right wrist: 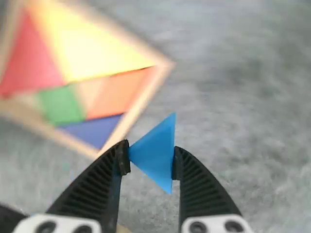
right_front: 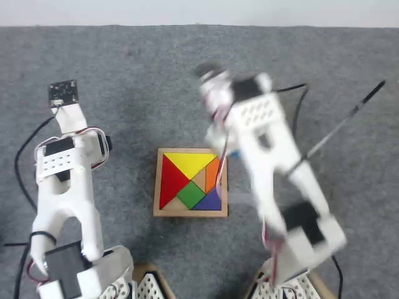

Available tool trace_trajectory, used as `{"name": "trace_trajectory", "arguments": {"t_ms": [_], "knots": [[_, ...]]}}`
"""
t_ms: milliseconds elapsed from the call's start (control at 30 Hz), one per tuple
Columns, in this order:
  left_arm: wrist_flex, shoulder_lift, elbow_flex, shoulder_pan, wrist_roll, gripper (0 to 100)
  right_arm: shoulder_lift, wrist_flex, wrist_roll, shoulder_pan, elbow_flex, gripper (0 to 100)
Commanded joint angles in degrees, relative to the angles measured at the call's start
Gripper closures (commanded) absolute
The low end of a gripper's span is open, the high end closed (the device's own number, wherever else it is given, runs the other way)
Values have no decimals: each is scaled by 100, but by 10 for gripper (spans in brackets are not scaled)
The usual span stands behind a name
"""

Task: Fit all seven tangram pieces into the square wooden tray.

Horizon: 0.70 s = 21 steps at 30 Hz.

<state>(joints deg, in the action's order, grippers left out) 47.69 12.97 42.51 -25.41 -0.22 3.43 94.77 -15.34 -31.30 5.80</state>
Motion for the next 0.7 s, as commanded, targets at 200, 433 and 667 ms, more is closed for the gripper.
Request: {"name": "trace_trajectory", "arguments": {"t_ms": [200, 433, 667], "knots": [[-123, 35, -57, -9, -18, 811, -2158, -1868, 1424, -1253, -2910, 971], [-123, 35, -48, -26, -18, 811, -1824, -2703, 2251, -1279, -2927, 971], [-123, 35, -48, -26, -9, 811, -804, -3503, 4378, -1279, -2787, 935]]}}
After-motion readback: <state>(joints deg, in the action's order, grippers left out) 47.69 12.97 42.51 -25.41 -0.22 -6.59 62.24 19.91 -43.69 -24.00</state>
